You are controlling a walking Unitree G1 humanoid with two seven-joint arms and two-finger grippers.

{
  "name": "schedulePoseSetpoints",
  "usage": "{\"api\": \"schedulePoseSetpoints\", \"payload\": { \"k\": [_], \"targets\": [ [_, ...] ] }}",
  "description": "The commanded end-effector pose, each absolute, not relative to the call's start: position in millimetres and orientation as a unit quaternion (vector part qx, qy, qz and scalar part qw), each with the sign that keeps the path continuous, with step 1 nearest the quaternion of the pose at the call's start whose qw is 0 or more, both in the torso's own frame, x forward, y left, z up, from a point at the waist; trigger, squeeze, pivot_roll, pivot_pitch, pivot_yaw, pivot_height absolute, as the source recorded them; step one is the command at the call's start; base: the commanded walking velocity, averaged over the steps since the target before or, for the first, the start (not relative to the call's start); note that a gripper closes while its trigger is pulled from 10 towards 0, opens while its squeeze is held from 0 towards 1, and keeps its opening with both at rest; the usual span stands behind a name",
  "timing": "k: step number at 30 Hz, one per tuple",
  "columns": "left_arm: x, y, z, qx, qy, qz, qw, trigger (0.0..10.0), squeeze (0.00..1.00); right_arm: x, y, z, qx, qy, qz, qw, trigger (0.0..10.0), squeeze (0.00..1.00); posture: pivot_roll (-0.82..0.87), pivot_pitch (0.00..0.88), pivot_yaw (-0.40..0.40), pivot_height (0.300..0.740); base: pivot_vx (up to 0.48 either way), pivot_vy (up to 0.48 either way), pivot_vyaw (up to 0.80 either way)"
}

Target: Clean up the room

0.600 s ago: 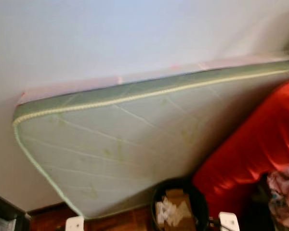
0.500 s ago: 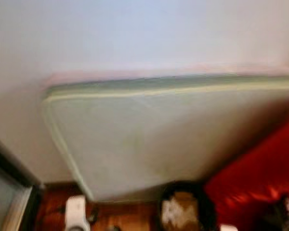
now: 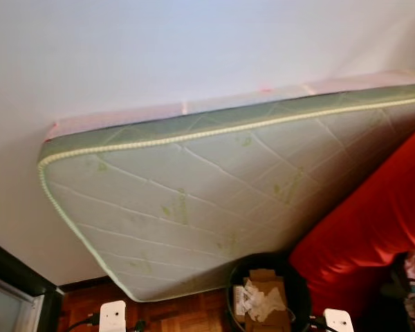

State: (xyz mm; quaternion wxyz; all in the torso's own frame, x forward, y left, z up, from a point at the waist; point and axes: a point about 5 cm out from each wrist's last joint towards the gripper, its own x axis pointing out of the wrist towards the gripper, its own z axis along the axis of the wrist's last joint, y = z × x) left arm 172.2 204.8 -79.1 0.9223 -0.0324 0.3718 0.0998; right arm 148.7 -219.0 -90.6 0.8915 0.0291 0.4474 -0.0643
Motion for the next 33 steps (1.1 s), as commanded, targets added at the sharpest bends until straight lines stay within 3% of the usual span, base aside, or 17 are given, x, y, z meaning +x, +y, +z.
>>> {"api": "schedulePoseSetpoints", "payload": {
  "k": [1, 6, 13, 18, 33],
  "targets": [
    [161.1, 211.4, -83.5, -0.026, 0.39, 0.108, 0.914, 10.0, 0.0, 154.2, -211.9, -89.9, 0.037, 0.442, -0.058, 0.894, 10.0, 0.0, 0.03, 0.093, -0.038, 0.74, 0.0, 0.0, 0.0],
    [161.7, 211.1, -83.2, -0.029, 0.388, 0.109, 0.915, 10.0, 0.0, 154.4, -212.0, -90.1, 0.039, 0.445, -0.059, 0.893, 10.0, 0.0, 0.03, 0.089, -0.039, 0.74, 0.0, 0.0, -0.1],
    [162.3, 210.2, -83.0, -0.028, 0.387, 0.101, 0.916, 10.0, 0.0, 154.4, -212.6, -90.1, 0.037, 0.447, -0.058, 0.892, 10.0, 0.0, 0.02, 0.09, -0.042, 0.74, 0.0, 0.0, -0.78],
    [162.3, 209.7, -83.2, -0.027, 0.388, 0.097, 0.916, 10.0, 0.0, 154.2, -212.8, -90.2, 0.035, 0.449, -0.057, 0.891, 10.0, 0.0, 0.02, 0.089, -0.043, 0.74, 0.0, -0.384, -0.77],
    [162.6, 209.9, -82.9, -0.033, 0.386, 0.099, 0.917, 10.0, 0.0, 154.4, -212.3, -90.4, 0.034, 0.451, -0.054, 0.89, 10.0, 0.0, 0.03, 0.089, -0.043, 0.74, 0.0, 0.0, -0.77]
  ]
}}
